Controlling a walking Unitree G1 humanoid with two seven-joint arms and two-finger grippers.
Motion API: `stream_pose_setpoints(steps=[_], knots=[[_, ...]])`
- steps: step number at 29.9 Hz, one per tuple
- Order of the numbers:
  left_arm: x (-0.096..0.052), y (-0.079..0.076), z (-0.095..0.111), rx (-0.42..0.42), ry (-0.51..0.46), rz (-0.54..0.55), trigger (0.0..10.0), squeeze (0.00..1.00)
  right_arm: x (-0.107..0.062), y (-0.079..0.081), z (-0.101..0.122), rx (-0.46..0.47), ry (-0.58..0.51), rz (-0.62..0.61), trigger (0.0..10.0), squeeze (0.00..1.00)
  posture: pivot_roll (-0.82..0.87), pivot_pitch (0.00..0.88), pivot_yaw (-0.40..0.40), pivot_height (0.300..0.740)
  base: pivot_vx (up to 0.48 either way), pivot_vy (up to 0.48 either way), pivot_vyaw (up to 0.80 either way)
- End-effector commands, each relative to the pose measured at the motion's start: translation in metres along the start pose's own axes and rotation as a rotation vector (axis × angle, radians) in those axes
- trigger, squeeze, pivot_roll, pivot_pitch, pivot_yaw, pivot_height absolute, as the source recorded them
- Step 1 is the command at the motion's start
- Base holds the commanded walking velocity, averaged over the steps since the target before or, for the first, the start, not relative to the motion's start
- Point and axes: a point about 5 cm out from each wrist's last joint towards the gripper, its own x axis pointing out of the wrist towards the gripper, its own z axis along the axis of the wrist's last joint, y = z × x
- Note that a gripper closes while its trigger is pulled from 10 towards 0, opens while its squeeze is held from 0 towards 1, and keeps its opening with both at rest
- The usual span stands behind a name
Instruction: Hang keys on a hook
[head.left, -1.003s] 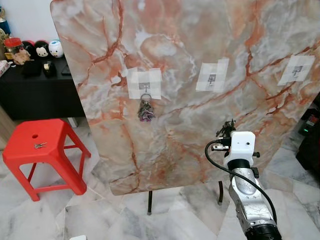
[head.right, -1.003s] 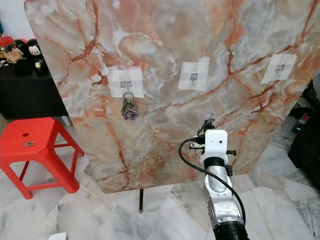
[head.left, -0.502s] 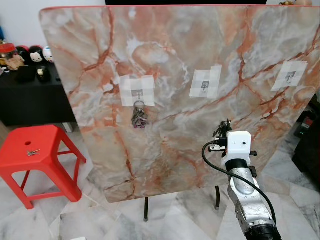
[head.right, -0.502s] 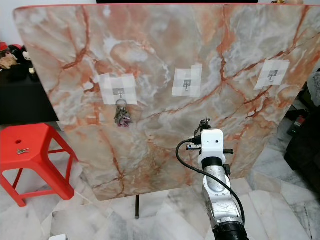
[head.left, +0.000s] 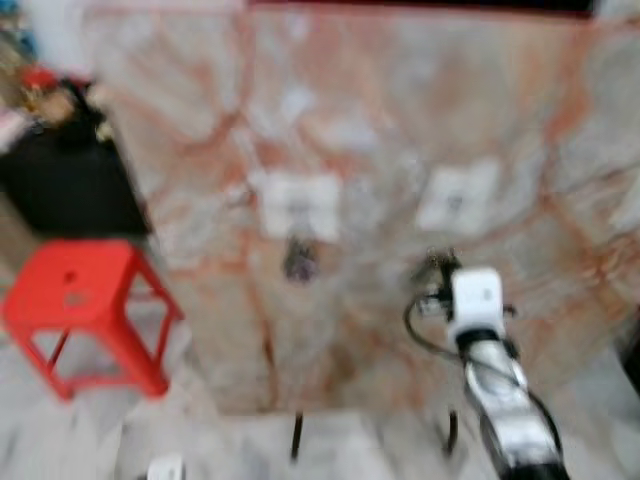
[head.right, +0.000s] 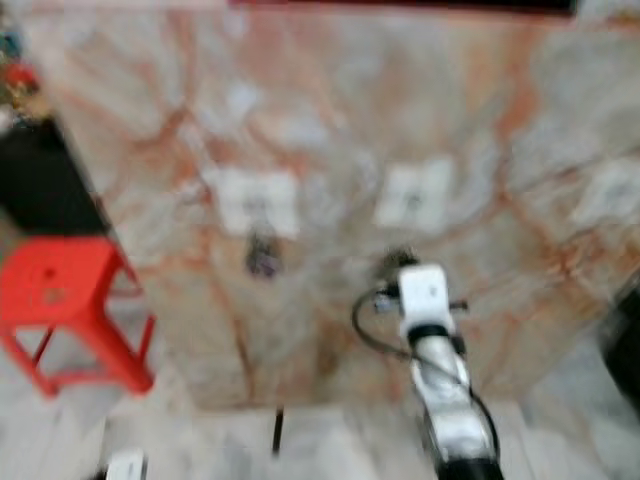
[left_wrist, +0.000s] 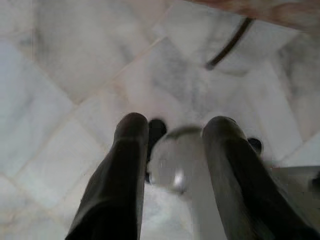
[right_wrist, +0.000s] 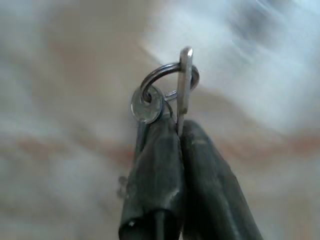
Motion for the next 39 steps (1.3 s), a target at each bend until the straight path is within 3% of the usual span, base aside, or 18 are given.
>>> stream_pose_setpoints(steps=[1, 16, 23, 32, 39], knots=[[-0.003, 0.003, -0.014, 0.000, 0.048, 0.006, 10.0, 0.00, -0.001, 0.001, 0.005, -0.008, -0.020, 0.006, 10.0, 0.00, 0.11, 0.000, -0.051, 0.740, 0.000, 0.000, 0.00], [-0.003, 0.003, -0.013, 0.001, 0.049, 0.007, 10.0, 0.00, -0.007, -0.003, -0.001, 0.043, 0.068, -0.182, 10.0, 0.00, 0.11, 0.000, -0.045, 0.740, 0.000, 0.000, 0.00], [-0.003, 0.004, -0.013, 0.005, 0.048, 0.009, 10.0, 0.00, -0.001, -0.011, 0.002, 0.061, 0.086, -0.233, 10.0, 0.00, 0.11, 0.000, -0.040, 0.740, 0.000, 0.000, 0.00], [-0.003, 0.004, -0.012, 0.006, 0.046, 0.009, 10.0, 0.00, 0.006, -0.015, 0.012, 0.002, 0.050, -0.209, 10.0, 0.00, 0.11, 0.000, -0.040, 0.740, 0.000, 0.000, 0.00], [-0.003, 0.004, -0.012, 0.006, 0.045, 0.009, 10.0, 0.00, 0.010, -0.007, 0.020, -0.039, 0.014, -0.154, 10.0, 0.00, 0.12, 0.000, -0.040, 0.740, 0.000, 0.000, 0.00]])
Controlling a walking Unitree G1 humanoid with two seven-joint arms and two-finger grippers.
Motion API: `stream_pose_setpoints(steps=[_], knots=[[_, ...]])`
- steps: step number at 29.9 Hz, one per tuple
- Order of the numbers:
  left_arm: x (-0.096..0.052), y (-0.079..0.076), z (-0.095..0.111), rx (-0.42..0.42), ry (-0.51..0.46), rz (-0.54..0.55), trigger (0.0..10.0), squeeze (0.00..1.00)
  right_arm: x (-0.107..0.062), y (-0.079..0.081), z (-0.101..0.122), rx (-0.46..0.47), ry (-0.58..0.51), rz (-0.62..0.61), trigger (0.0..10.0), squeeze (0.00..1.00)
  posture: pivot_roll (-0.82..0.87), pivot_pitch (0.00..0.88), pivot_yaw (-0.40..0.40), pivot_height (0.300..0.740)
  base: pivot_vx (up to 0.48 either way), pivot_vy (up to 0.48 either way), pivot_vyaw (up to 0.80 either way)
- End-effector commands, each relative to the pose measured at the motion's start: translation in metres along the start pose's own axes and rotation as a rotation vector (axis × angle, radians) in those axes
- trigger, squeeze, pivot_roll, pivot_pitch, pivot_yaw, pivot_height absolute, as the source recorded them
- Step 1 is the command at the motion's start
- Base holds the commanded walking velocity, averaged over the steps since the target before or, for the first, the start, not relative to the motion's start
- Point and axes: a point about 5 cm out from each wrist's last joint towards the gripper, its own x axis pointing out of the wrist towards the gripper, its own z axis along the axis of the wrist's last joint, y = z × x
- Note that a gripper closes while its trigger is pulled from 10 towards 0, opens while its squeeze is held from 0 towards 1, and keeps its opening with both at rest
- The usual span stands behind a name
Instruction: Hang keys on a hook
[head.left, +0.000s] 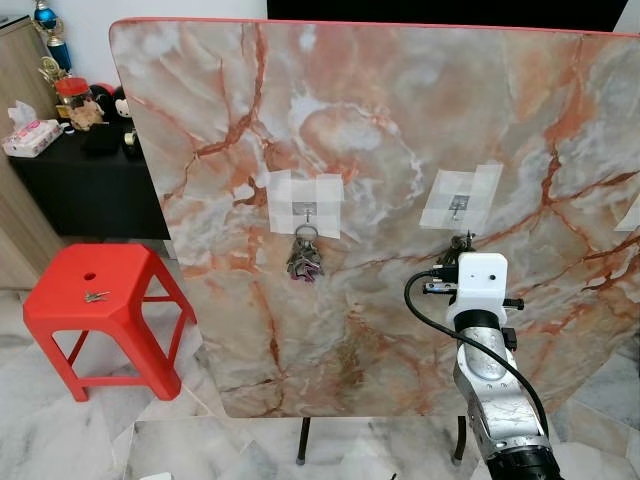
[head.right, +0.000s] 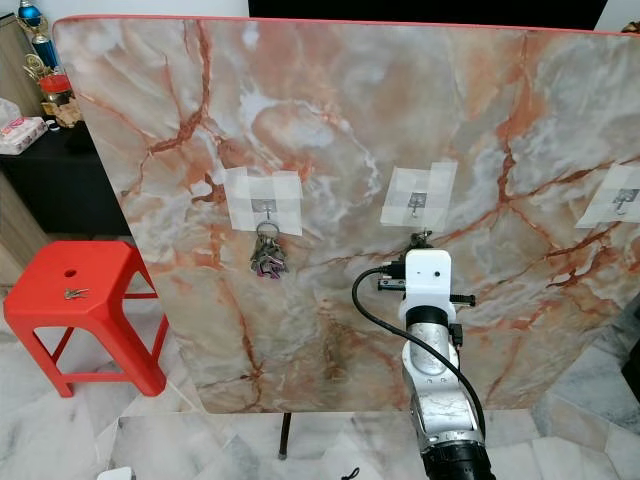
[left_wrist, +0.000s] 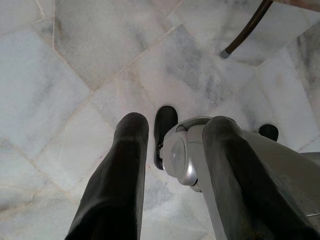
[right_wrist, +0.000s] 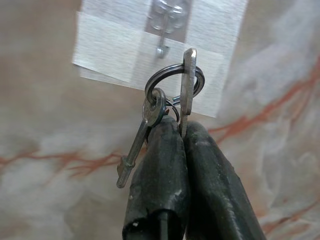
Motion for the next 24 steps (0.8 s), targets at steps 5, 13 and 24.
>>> stream_pose_setpoints(steps=[5, 13, 24], knots=[[0.000, 0.000, -0.002, 0.012, 0.014, -0.002, 10.0, 0.00, 0.005, 0.006, 0.018, -0.071, -0.081, 0.033, 10.0, 0.00, 0.12, 0.000, -0.040, 0.740, 0.000, 0.000, 0.00], [0.000, 0.000, -0.002, 0.014, 0.014, -0.005, 10.0, 0.00, 0.010, -0.001, 0.017, -0.135, -0.059, -0.022, 10.0, 0.00, 0.12, 0.000, -0.042, 0.740, 0.000, 0.000, 0.00], [0.000, 0.000, -0.002, 0.017, 0.013, -0.005, 10.0, 0.00, 0.012, -0.003, 0.015, -0.154, -0.031, -0.042, 10.0, 0.00, 0.12, 0.000, -0.042, 0.740, 0.000, 0.000, 0.00]])
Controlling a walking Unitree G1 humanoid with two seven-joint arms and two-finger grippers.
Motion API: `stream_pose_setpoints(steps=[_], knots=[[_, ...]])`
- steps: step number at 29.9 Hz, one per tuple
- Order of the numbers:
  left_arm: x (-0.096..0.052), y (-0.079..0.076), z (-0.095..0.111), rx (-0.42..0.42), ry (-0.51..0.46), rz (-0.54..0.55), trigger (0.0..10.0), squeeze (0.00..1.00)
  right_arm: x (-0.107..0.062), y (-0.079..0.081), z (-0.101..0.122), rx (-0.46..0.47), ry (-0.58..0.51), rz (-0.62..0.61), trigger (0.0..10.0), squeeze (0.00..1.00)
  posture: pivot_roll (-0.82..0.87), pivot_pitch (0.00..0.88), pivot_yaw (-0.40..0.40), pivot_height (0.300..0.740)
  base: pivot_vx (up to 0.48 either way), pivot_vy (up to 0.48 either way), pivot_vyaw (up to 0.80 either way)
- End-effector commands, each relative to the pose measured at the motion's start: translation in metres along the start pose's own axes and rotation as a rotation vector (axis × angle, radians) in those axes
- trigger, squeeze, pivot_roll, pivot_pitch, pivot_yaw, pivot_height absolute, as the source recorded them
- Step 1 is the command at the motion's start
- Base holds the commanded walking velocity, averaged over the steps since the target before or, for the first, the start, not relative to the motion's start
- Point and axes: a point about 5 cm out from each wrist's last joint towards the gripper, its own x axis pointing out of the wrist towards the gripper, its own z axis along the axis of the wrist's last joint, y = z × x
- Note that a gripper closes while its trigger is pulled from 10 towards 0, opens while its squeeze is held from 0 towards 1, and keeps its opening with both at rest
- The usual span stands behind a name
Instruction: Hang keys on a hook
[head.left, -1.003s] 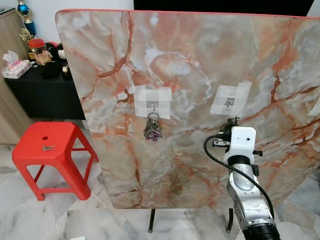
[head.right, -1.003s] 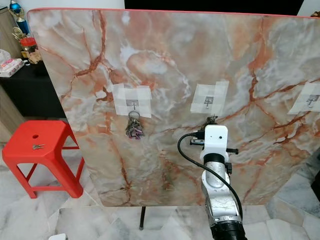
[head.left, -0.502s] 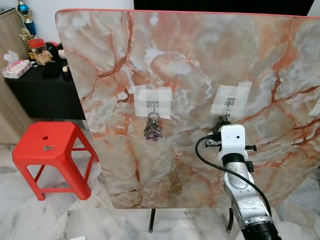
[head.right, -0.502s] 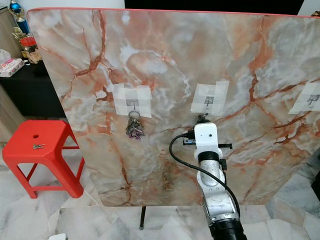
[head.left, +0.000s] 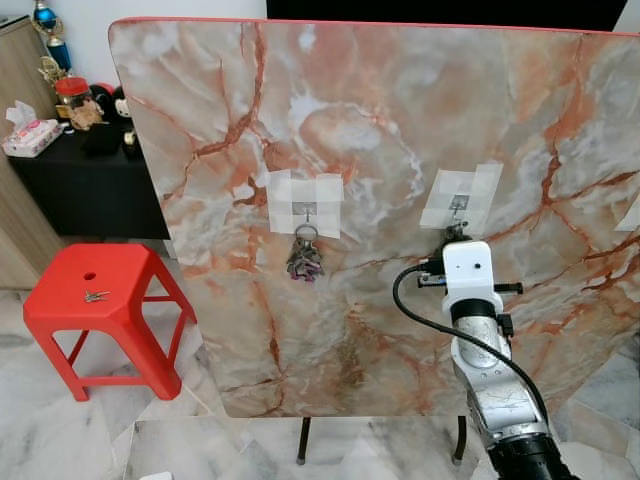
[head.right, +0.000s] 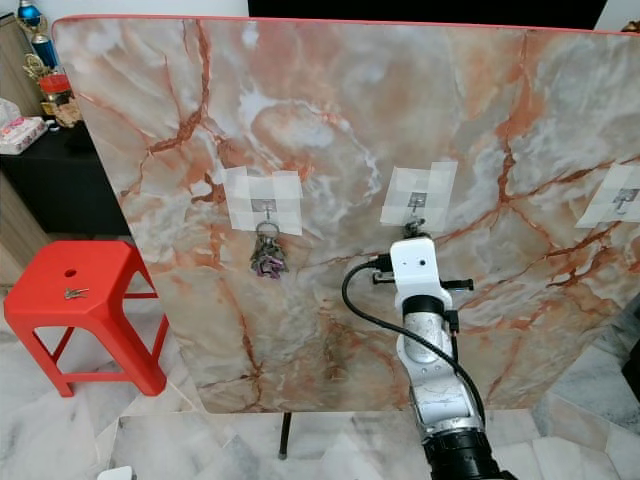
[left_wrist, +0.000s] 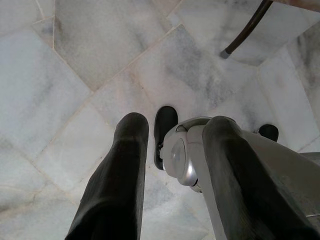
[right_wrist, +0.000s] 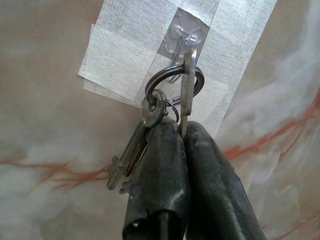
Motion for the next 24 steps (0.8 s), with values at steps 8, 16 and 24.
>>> stream_pose_setpoints(steps=[8, 16, 24], knots=[[-0.0005, 0.0001, -0.0026, 0.015, 0.013, -0.004, 10.0, 0.00, 0.0067, -0.0022, 0.0056, -0.040, -0.002, 0.013, 10.0, 0.00, 0.12, 0.000, -0.042, 0.740, 0.000, 0.000, 0.00], [-0.0003, -0.0001, -0.0019, 0.017, 0.010, -0.004, 10.0, 0.00, 0.0104, -0.0060, 0.0042, -0.058, 0.013, 0.008, 10.0, 0.00, 0.12, 0.000, -0.043, 0.740, 0.000, 0.000, 0.00], [-0.0003, -0.0003, -0.0016, 0.019, 0.007, -0.006, 10.0, 0.00, 0.0122, -0.0075, 0.0052, -0.074, 0.010, 0.014, 10.0, 0.00, 0.12, 0.000, -0.042, 0.740, 0.000, 0.000, 0.00]])
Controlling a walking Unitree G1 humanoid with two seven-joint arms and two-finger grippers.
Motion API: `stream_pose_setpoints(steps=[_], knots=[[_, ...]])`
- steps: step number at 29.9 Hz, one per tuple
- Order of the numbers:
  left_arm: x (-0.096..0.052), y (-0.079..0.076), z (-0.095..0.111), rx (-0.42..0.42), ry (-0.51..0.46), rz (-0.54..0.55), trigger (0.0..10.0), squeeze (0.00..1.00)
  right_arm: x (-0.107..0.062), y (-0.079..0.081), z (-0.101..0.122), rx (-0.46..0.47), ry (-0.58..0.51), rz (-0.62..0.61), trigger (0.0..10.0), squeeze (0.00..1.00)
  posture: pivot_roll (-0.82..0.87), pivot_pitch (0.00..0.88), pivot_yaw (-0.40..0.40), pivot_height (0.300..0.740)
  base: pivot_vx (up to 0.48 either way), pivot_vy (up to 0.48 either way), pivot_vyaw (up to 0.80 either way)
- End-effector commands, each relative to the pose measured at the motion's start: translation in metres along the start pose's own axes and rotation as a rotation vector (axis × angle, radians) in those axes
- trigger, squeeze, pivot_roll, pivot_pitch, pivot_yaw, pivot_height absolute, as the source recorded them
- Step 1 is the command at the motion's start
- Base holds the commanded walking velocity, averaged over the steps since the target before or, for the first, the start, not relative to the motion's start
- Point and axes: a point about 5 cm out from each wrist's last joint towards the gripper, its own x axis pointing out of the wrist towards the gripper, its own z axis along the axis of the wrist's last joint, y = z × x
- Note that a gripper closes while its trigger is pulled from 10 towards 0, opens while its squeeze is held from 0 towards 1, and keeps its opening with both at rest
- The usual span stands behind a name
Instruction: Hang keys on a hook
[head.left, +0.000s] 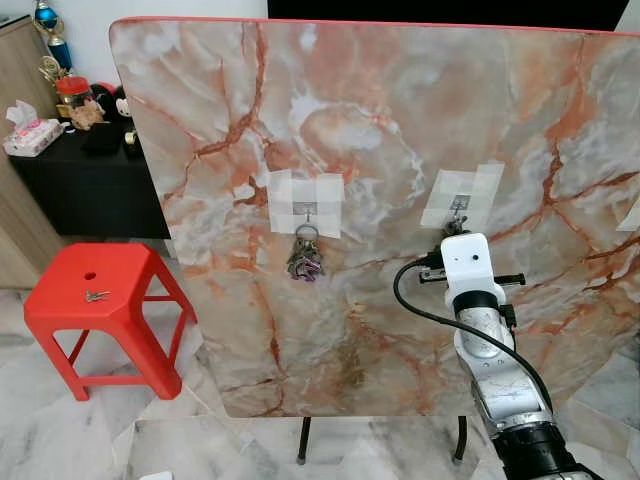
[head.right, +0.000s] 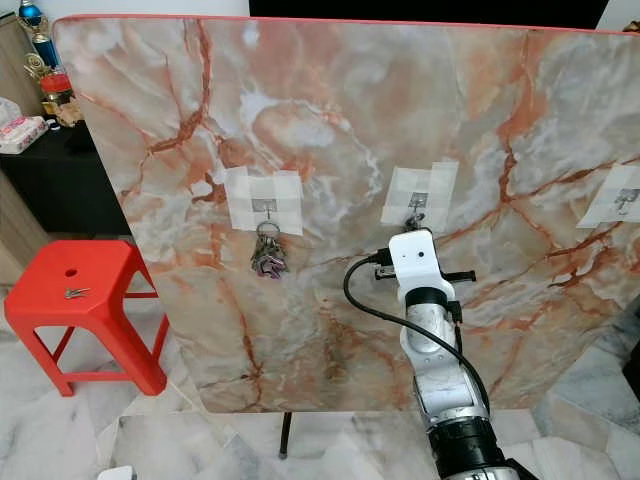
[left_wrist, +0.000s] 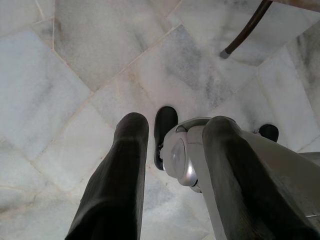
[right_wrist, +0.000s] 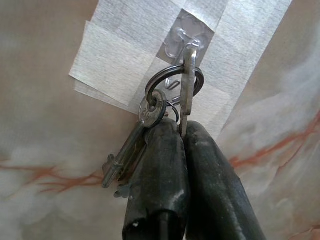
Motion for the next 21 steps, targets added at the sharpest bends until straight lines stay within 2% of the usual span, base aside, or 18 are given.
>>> stream_pose_setpoints(steps=[1, 11, 21], knots=[[-0.0004, 0.0000, -0.0020, 0.017, 0.008, -0.005, 10.0, 0.00, 0.0036, -0.0019, 0.0019, -0.017, 0.001, -0.001, 10.0, 0.00, 0.12, 0.000, -0.043, 0.740, 0.000, 0.000, 0.00], [-0.0004, -0.0004, -0.0015, 0.018, 0.001, -0.007, 10.0, 0.00, 0.0050, 0.0009, -0.0001, -0.052, 0.028, 0.024, 10.0, 0.00, 0.12, 0.000, -0.044, 0.740, 0.000, 0.000, 0.00], [-0.0003, -0.0006, -0.0012, 0.016, -0.001, -0.008, 10.0, 0.00, 0.0060, 0.0002, 0.0004, -0.049, 0.027, 0.022, 10.0, 0.00, 0.12, 0.000, -0.046, 0.740, 0.000, 0.000, 0.00]])
